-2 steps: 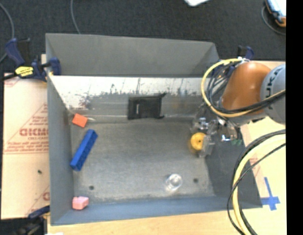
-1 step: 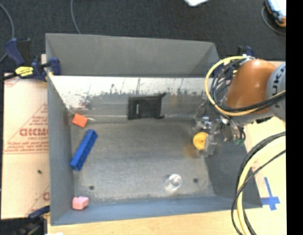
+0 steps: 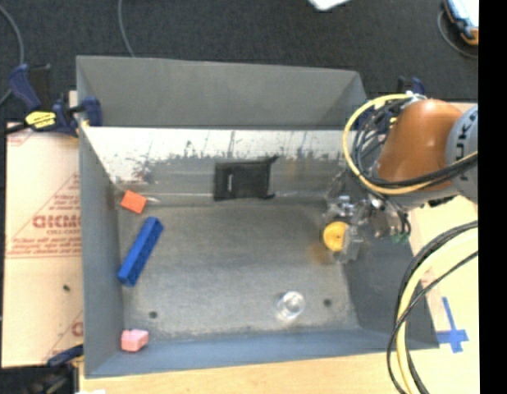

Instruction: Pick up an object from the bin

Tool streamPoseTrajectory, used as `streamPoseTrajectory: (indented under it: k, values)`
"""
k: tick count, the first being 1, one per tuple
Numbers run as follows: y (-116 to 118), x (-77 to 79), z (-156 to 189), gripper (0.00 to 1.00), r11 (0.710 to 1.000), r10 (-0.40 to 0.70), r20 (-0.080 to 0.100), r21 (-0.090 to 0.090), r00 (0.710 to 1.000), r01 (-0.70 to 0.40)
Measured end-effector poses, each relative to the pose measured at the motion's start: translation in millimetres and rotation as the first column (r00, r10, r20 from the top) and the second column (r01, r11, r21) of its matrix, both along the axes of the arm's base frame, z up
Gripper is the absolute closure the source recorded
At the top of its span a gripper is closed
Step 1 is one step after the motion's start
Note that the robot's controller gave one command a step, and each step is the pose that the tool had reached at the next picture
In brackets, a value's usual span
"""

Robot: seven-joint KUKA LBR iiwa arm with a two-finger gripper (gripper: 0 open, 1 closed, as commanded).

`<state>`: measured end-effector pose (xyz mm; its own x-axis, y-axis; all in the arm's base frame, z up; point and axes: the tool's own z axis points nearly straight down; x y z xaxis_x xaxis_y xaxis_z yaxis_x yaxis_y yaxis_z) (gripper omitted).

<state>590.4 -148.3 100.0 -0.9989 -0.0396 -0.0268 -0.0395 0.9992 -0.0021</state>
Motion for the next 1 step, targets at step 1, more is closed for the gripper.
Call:
streamPoseTrajectory:
  k: [1]
  values:
    - [-6.1,7.3,-29.1,1.0,1.0,-0.027,0.001,0.002,1.0,0.027]
